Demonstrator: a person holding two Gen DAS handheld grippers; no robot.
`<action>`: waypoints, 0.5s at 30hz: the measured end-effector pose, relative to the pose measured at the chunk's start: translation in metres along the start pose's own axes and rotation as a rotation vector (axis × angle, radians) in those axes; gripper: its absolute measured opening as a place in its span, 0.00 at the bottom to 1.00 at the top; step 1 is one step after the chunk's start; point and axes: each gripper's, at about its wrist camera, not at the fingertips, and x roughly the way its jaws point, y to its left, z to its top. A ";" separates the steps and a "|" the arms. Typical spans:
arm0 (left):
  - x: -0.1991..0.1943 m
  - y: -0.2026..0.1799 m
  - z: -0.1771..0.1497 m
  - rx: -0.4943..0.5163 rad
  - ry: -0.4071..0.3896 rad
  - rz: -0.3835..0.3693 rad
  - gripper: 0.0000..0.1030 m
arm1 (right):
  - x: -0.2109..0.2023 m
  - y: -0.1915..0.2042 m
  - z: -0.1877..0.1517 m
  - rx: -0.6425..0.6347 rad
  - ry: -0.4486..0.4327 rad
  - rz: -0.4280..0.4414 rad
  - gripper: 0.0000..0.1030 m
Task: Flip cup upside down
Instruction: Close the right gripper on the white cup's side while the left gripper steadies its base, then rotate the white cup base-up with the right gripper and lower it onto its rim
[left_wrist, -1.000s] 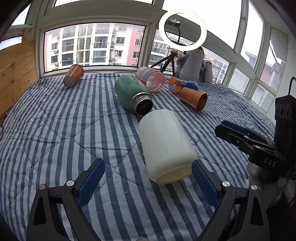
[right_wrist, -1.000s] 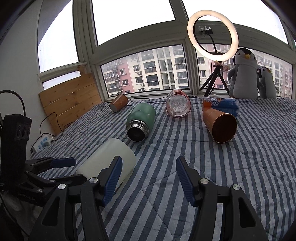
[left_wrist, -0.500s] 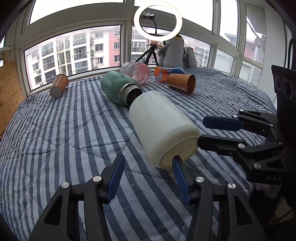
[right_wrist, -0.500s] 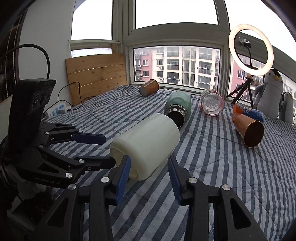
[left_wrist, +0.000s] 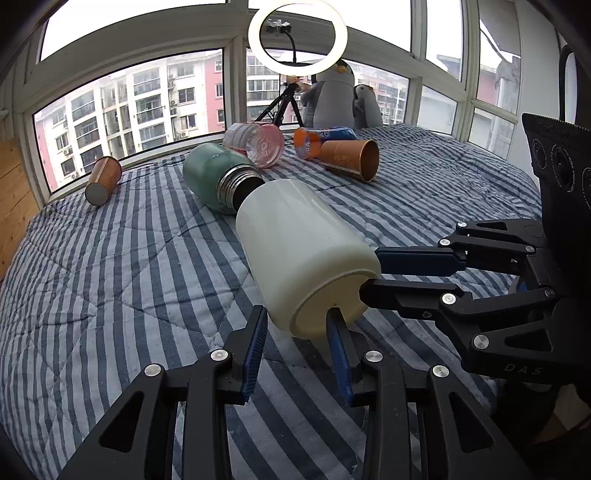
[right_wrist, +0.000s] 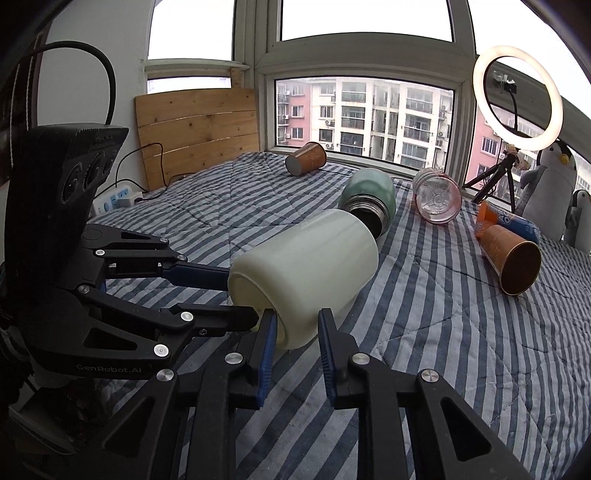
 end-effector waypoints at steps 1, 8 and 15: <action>-0.001 0.000 0.001 0.001 0.001 0.000 0.35 | -0.001 -0.001 0.000 0.005 -0.001 0.000 0.20; -0.005 -0.020 0.008 0.033 0.001 -0.023 0.35 | -0.020 -0.005 -0.001 0.011 -0.039 -0.031 0.20; -0.003 -0.044 0.014 0.063 -0.004 -0.044 0.35 | -0.039 -0.021 -0.004 0.047 -0.057 -0.056 0.20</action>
